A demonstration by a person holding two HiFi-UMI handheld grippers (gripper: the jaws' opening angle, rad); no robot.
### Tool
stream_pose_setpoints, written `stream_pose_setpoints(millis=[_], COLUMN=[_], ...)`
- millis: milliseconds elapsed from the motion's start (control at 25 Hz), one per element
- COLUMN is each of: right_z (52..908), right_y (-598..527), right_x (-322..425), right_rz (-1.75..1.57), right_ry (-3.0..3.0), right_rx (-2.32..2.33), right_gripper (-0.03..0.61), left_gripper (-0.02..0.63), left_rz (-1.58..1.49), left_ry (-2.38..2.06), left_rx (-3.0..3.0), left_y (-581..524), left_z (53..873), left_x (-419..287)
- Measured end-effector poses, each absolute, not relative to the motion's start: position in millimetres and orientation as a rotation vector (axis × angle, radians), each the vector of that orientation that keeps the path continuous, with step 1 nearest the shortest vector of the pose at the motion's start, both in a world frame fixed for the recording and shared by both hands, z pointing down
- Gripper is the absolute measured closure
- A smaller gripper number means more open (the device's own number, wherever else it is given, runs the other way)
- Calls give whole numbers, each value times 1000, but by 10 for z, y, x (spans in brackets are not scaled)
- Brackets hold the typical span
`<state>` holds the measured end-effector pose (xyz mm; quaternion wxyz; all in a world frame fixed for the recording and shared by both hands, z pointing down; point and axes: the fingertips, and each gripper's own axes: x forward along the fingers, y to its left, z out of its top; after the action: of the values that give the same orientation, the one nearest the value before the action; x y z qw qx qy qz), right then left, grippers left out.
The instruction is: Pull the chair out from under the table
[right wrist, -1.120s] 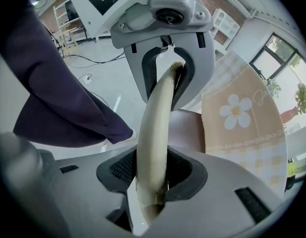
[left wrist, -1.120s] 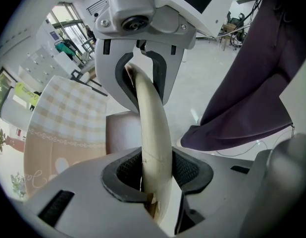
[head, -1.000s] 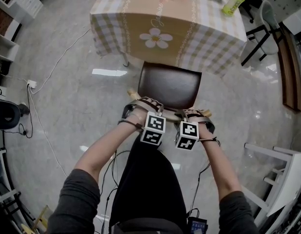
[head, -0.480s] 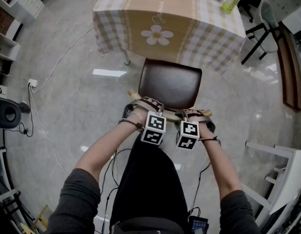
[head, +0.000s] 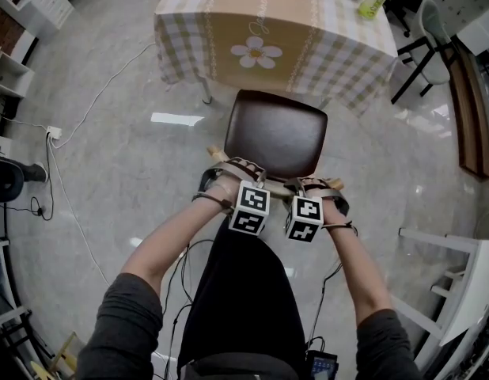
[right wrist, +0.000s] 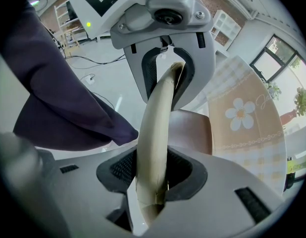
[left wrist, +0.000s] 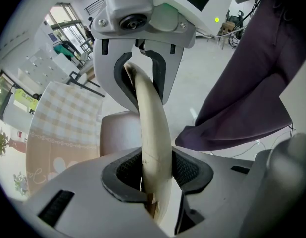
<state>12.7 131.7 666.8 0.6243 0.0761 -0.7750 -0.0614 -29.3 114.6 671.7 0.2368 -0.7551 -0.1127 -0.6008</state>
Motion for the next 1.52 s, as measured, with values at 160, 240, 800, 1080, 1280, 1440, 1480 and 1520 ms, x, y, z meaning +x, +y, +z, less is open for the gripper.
stream_pose_setpoints(millis=[160,240,800,1080,1280,1440,1480,1520], right_z=[6669,6663,6605,5950,5246,4649,4509,4364], right_y=[1395,1422,1456,1397,1258,1393,1427,1450], right_x=[95,82,55,85,223,284,310,362], right_rz=[-145,-146,-157,20,254,482,514,529], right_ry=[-1784,-1788,-1788,-1944,-2163,-2414,-2469,-2507], right_rx=[177,181,228,426,728,1044,1116,1194], right_gripper=[437,437,423,393,393,397,405,420], left_gripper=[462,463,388,390,427,505,531,542], left_rz=[-1652,-1654,-1704,-1696,-1591,-1362,-1276,-1189], left_ry=[-311,-315,-201,-14,61,243,295,339], left_rx=[-2067,-2066,-2153,-2484,-2621,-2756,-2799,-2839], left_y=[1229,1266,1332,1276,1193,1263,1260,1251], left_z=[6721,6724,6684,6113,5561,5086,4926,4752], left_x=[-313,-318,-294,-292,-221,-148,-103,-36])
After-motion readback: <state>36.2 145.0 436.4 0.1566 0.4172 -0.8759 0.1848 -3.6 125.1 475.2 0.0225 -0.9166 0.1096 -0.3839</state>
